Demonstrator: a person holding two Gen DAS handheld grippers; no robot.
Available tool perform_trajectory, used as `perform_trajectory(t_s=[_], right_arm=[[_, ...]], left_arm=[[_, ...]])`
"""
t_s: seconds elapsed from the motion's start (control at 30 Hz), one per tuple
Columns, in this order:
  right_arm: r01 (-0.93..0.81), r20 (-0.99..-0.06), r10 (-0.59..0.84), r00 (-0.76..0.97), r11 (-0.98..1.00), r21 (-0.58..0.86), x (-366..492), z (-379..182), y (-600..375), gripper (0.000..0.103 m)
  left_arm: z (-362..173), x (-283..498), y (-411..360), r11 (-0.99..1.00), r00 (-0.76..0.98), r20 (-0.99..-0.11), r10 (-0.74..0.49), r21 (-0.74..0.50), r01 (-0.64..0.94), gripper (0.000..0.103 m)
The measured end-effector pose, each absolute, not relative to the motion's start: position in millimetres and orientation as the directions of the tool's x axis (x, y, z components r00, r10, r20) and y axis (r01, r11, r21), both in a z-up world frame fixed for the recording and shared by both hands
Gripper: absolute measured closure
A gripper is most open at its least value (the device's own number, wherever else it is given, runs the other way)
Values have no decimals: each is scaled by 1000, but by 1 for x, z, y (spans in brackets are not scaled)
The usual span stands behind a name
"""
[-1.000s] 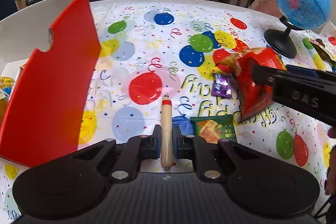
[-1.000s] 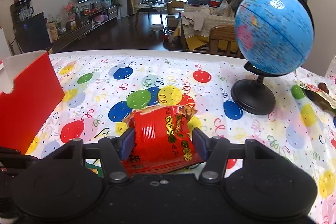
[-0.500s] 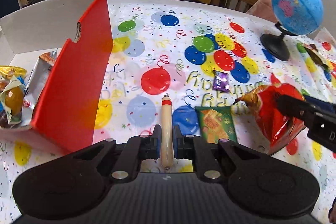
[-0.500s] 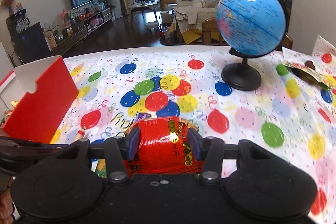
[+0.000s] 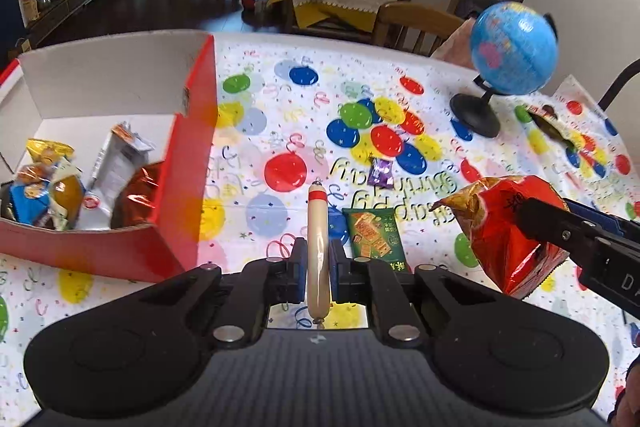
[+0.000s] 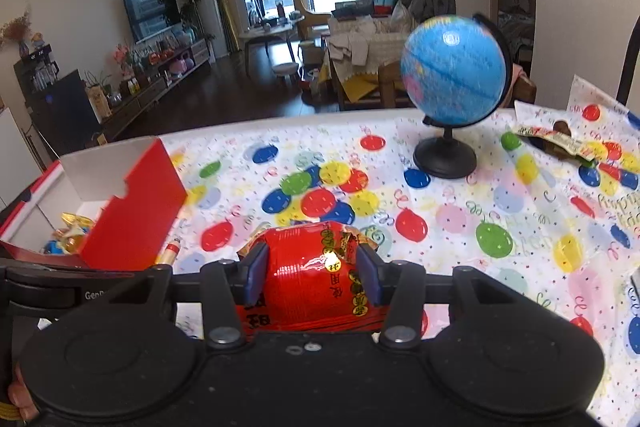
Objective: Organize snacks
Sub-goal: 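Carry the red packet and wooden stick over the red box with both tools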
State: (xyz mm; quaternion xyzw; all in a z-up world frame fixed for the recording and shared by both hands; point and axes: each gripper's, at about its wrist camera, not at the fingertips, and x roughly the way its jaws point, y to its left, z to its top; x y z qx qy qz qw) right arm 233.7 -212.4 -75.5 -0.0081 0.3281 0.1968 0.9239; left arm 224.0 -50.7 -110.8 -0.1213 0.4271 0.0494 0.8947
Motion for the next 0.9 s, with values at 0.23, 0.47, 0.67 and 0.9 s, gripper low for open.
perform_trajectory(t_s=[0.23, 0.47, 0.67, 0.9], right_arm=[[-382, -570, 365, 737, 919, 94, 211, -47, -188, 57], [-407, -536, 385, 752, 910, 82, 194, -25, -146, 57], [-433, -516, 413, 750, 897, 88, 182, -15, -100, 57], [-474, -508, 450, 735, 876, 91, 176, -10, -47, 57]], left_arm=[[-82, 202, -28, 966, 671, -740, -34, -196, -167, 92], [-57, 180, 13, 965, 706, -707, -34, -208, -162, 92], [-43, 162, 59, 961, 721, -693, -11, -207, -184, 92], [-29, 141, 112, 958, 745, -666, 32, -192, -213, 92]])
